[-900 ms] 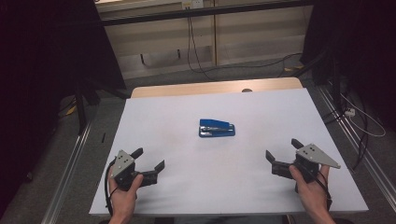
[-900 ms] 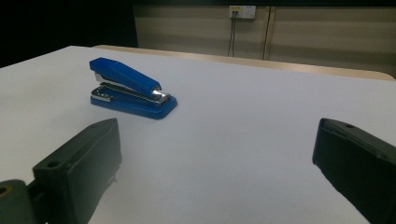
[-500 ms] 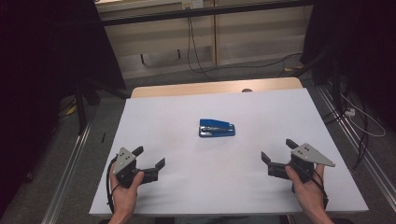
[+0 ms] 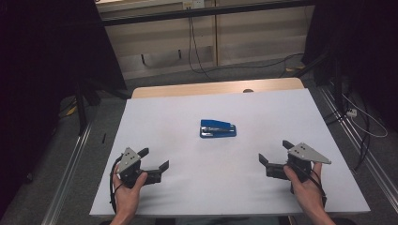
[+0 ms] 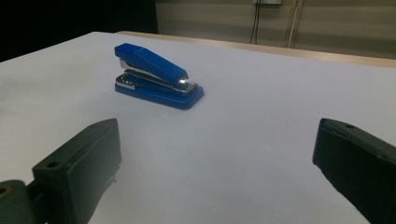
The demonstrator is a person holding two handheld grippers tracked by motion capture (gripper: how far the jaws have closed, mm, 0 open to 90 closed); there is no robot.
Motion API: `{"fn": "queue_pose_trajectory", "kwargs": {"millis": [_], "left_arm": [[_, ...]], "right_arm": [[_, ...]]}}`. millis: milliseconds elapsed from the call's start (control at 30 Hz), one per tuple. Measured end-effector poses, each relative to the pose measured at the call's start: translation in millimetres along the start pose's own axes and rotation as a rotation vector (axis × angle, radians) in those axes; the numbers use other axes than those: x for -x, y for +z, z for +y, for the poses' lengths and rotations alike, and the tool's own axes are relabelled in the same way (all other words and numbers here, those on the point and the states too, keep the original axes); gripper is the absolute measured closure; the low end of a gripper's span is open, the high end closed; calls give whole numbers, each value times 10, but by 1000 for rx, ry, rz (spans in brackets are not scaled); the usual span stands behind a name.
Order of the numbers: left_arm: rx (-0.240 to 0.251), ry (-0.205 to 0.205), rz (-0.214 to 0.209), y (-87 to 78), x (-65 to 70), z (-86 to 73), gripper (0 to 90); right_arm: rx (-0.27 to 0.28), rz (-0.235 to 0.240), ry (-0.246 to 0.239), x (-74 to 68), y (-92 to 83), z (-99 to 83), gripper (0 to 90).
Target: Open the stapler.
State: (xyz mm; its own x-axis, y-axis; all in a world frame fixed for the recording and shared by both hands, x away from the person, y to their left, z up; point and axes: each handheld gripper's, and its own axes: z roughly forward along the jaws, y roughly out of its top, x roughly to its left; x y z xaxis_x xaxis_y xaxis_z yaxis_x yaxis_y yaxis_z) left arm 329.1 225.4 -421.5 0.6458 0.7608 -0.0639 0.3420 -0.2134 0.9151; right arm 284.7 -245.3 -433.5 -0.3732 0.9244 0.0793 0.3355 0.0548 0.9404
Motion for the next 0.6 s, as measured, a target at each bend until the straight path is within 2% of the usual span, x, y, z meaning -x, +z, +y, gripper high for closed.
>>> {"fn": "queue_pose_trajectory", "kwargs": {"millis": [100, 200, 233, 333, 500, 533, 600], "left_arm": [[0, 7, -8, -28, 10, 0, 58], [-8, 12, -12, -38, 8, 2, 56], [3, 7, -20, -50, 5, 6, 56], [5, -5, -26, -30, -15, 3, 55], [-16, 13, -36, 10, -8, 7, 54], [-16, 20, -36, 14, -1, 13, 53], [-14, 24, -42, 26, 19, 20, 53]], "right_arm": [[9, 5, -2, -24, 8, 16, 8], [9, 68, 44, -44, 50, 14, 20], [0, 88, 41, -63, 65, 11, 19], [5, 102, 15, -111, 95, 17, 17], [5, 108, -51, -171, 177, 47, 19], [0, 115, -54, -187, 194, 52, 23], [-2, 144, -22, -210, 228, 60, 22]]}}
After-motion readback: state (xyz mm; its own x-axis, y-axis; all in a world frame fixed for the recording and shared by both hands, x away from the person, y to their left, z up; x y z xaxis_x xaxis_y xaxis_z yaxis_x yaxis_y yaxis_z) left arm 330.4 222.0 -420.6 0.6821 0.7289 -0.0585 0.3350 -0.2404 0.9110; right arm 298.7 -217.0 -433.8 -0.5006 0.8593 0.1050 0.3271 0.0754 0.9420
